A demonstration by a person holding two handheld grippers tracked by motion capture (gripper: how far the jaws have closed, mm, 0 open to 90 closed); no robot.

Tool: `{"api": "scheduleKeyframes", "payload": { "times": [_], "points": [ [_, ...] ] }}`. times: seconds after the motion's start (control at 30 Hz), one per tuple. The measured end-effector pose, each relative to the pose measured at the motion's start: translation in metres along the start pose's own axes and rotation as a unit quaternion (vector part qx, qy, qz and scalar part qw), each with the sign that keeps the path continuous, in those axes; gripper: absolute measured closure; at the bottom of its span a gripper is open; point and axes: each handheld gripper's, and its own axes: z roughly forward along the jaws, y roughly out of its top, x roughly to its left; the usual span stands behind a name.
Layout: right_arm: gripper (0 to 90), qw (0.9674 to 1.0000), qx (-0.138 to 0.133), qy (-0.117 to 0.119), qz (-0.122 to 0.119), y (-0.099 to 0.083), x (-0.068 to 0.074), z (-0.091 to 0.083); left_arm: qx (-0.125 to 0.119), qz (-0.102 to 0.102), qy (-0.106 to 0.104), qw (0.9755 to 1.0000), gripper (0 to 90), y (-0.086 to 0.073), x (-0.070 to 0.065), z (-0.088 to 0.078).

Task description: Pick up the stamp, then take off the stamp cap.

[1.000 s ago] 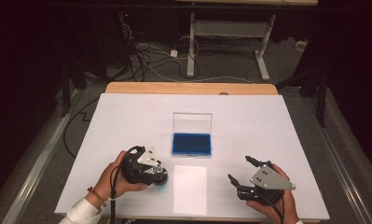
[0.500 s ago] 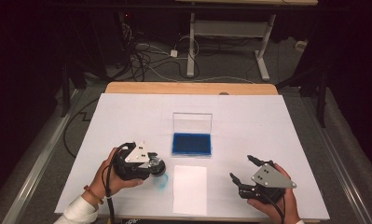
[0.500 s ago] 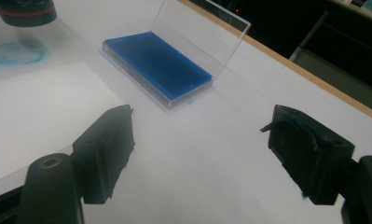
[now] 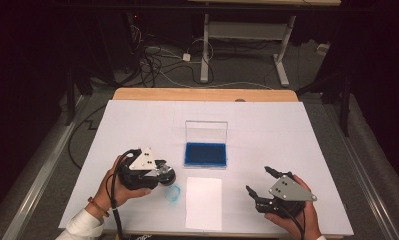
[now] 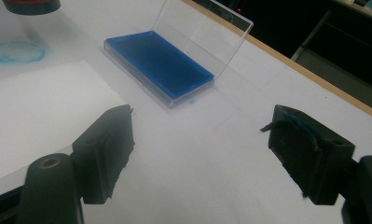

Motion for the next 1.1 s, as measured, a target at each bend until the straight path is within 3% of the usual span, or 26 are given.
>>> {"api": "scheduleKeyframes", "payload": {
  "times": [0.67, 0.97, 1.1],
  "points": [
    [20.1, 0.9998, 0.012, 0.018, -0.005, -0.001, 0.002, 0.005, -0.006, 0.003, 0.0, 1.0, 54.8, 0.007, 0.001, 0.001],
    [17.8, 0.9996, 0.014, 0.024, -0.008, -0.001, 0.004, 0.007, -0.025, 0.003, -0.001, 0.9997, 54.7, 0.017, 0.002, 0.002],
    [17.2, 0.9991, 0.006, 0.041, -0.011, 0.0, 0.004, 0.01, -0.034, 0.002, -0.007, 0.9994, 54.8, 0.022, 0.002, 0.005]
  ]
}}
